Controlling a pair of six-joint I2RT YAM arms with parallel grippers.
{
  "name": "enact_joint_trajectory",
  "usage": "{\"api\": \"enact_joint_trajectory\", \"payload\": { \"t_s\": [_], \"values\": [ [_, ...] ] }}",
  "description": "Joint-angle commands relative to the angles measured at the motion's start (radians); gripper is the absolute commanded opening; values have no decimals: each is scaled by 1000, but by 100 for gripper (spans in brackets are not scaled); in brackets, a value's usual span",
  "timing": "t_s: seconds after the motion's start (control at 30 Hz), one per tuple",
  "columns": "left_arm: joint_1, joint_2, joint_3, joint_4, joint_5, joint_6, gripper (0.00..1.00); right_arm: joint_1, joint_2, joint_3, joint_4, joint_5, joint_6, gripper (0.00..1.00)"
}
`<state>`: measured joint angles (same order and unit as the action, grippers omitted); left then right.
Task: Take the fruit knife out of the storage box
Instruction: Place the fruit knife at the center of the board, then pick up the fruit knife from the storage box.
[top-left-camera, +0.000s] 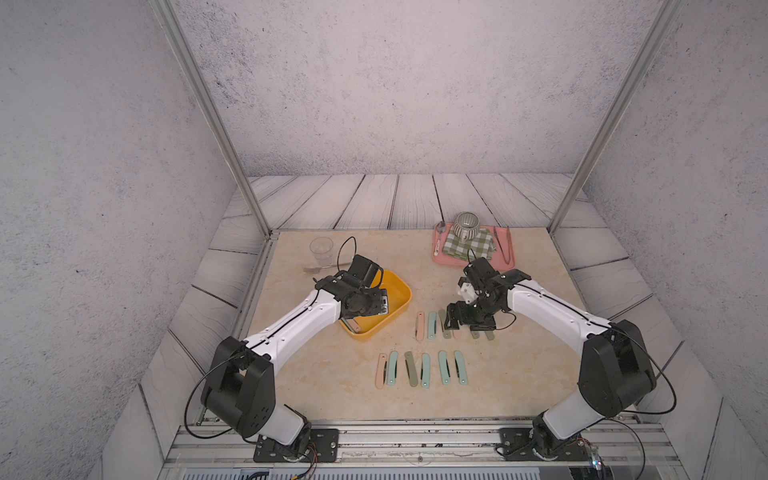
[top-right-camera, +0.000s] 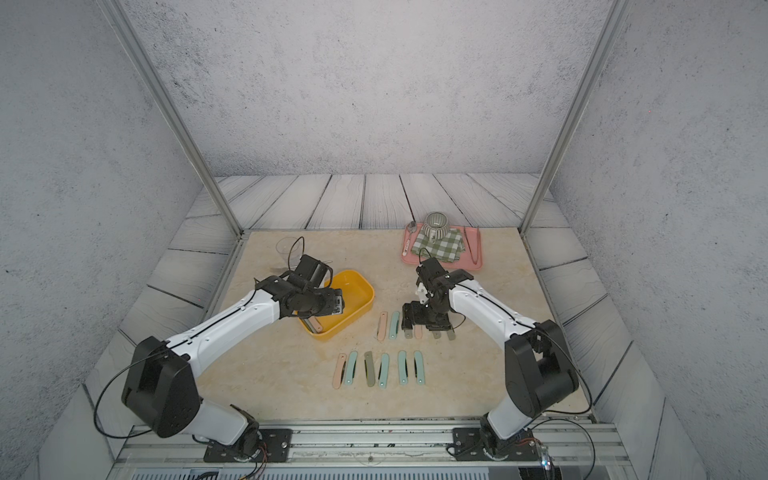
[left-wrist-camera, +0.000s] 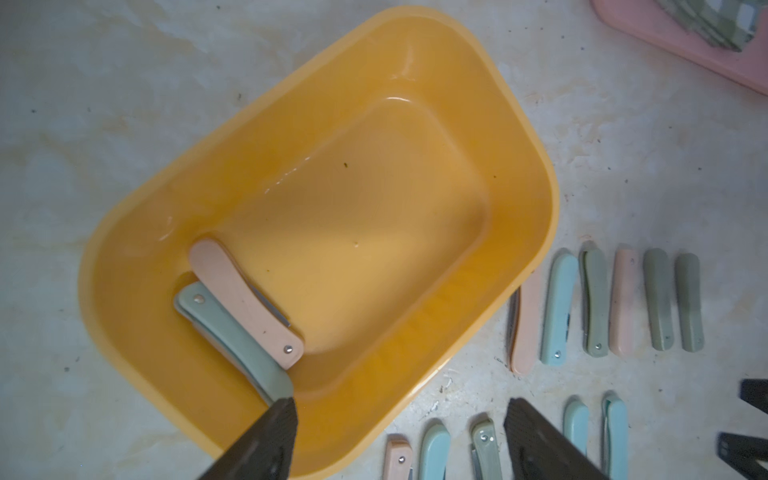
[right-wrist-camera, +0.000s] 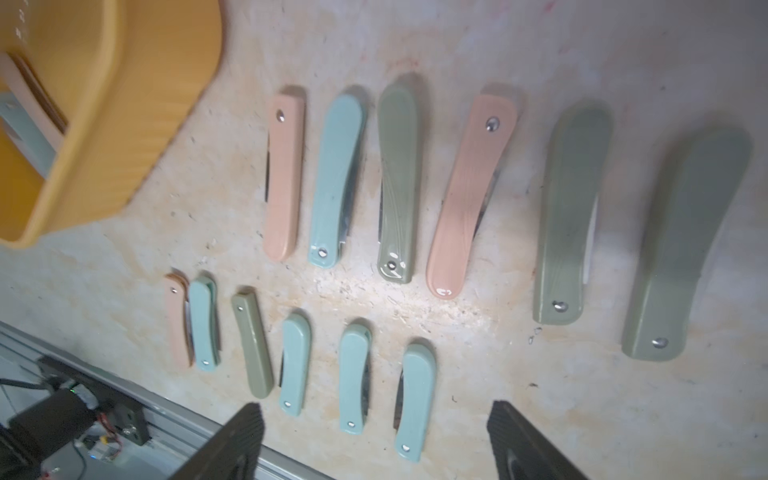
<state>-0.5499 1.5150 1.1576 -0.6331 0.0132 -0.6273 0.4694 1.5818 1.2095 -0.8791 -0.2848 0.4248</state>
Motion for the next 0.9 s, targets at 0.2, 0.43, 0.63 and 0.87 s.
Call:
{"api": "enact_joint_trajectory", "payload": {
  "t_s": [0.2,0.43,0.63,0.87],
  "values": [
    [27,176,114,-112,-143,-159,94,1,27,108,-126,8,-63,99],
    [38,324,211,-206,-168,-282,94,-20,73,170,-146,-24,-105,99],
    [40,359,214,-231,-203,-367,94,-52,93,181,-152,-47,-130,99],
    [48,407,208,-220,-192,-387,94,-71,92,167,-140,-64,-136,99]
  ]
}}
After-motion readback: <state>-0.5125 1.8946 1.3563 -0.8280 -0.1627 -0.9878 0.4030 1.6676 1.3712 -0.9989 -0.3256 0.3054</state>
